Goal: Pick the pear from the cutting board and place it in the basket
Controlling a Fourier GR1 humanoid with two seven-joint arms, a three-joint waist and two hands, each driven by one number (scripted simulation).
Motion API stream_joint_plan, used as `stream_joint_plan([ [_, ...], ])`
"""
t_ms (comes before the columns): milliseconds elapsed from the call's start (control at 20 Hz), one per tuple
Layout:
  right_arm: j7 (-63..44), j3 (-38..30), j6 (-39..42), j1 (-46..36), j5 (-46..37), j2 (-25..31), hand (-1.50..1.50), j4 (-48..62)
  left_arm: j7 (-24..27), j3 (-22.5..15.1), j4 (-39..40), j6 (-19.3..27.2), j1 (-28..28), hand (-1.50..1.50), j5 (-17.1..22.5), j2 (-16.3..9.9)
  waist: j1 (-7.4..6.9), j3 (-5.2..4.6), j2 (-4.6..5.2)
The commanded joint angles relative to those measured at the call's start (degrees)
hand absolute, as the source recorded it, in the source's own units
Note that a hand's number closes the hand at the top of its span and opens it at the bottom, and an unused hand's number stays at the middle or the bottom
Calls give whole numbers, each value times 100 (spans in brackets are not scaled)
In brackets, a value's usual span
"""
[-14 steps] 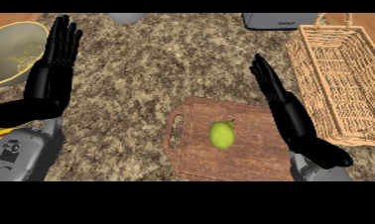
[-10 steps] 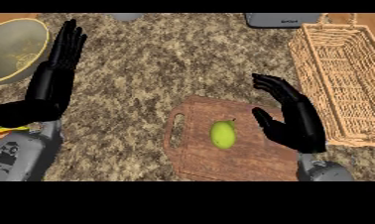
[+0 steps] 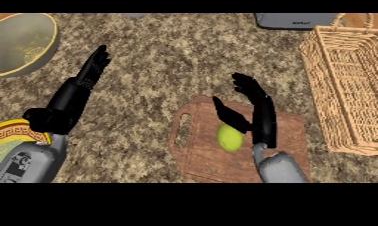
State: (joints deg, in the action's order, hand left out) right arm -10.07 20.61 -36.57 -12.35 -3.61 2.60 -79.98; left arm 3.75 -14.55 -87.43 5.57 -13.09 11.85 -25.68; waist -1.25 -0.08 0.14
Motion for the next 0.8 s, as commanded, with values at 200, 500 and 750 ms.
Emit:
stream_joint_plan([
  [200,-2988,269,-834,-1482,-2000,383,-150,1510,-147,57,58,-198,58,0,94,-94,32,-48,-51],
  [500,-4988,507,1139,-2433,-2600,1377,-150,1686,-133,116,89,-191,122,0,45,-164,170,-58,-141],
  [750,-6122,524,3323,-3084,-1476,1278,-150,1295,-129,109,81,-182,122,0,41,-111,161,-29,-132],
])
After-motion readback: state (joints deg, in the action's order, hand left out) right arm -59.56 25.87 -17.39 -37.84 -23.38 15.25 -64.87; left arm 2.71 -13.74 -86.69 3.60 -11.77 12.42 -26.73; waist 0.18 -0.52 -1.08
